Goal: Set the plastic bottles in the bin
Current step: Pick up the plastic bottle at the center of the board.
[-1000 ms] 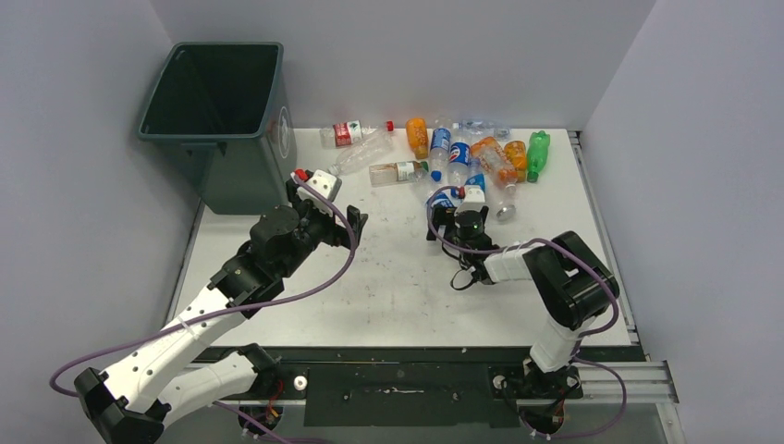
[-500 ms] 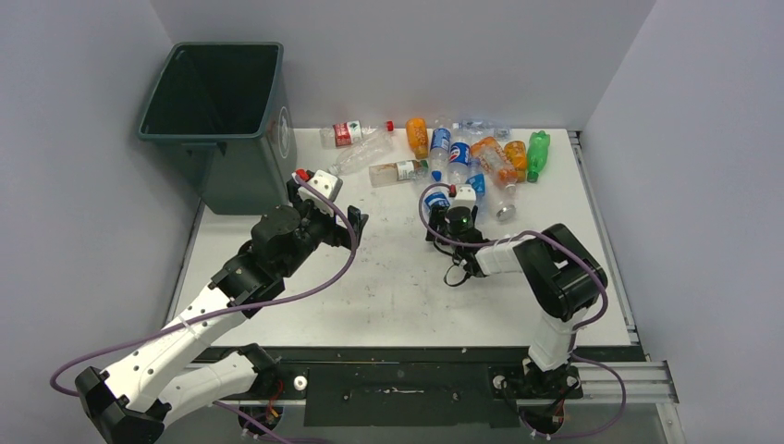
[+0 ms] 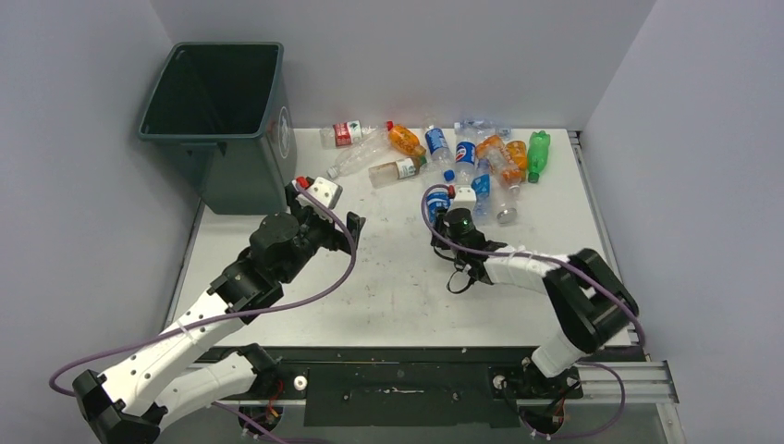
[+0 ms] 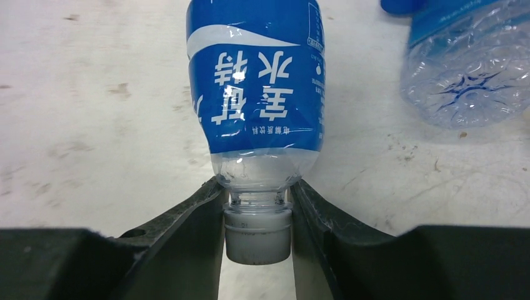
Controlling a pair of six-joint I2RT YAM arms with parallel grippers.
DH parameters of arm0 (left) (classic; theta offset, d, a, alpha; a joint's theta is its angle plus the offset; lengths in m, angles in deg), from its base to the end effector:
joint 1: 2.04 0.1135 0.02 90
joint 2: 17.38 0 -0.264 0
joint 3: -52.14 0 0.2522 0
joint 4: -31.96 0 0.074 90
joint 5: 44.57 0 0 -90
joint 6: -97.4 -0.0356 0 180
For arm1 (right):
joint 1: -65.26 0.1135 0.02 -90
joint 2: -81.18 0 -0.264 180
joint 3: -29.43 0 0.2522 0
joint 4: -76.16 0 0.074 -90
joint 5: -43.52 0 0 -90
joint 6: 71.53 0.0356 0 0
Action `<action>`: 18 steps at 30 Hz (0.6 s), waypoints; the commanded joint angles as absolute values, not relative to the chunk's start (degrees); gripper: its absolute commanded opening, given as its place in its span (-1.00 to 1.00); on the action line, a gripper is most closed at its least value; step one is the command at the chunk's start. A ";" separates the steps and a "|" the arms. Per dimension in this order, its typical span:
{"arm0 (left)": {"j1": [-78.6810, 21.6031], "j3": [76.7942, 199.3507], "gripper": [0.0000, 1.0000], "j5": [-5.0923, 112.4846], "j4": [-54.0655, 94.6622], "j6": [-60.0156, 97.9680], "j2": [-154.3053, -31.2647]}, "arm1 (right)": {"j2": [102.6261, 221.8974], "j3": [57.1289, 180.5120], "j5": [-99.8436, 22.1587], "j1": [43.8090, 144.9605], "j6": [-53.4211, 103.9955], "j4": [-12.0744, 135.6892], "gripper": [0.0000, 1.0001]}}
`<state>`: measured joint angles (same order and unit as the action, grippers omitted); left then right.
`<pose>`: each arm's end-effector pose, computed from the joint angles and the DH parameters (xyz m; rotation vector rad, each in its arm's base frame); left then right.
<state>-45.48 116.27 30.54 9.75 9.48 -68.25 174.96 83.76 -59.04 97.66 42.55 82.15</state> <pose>0.1558 -0.1350 0.3593 0.4288 1.6814 -0.3625 0.2768 0.1665 0.1567 -0.0291 2.1581 0.3394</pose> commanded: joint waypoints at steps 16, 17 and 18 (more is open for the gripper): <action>-58.42 103.36 0.92 47.24 14.98 -35.52 -55.27 | 139.80 98.37 -30.29 105.46 45.86 23.49 -0.89; -61.45 103.73 0.92 43.63 13.79 -39.24 -56.21 | 140.33 99.89 -28.61 105.49 44.98 21.73 -0.89; -64.42 104.07 0.92 40.02 12.92 -42.76 -57.28 | 141.05 101.28 -26.61 105.52 44.08 20.09 -0.89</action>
<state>-56.56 101.78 44.99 17.75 -24.70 -54.96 140.47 95.48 -36.92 105.16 45.08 30.55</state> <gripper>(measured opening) 0.960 0.368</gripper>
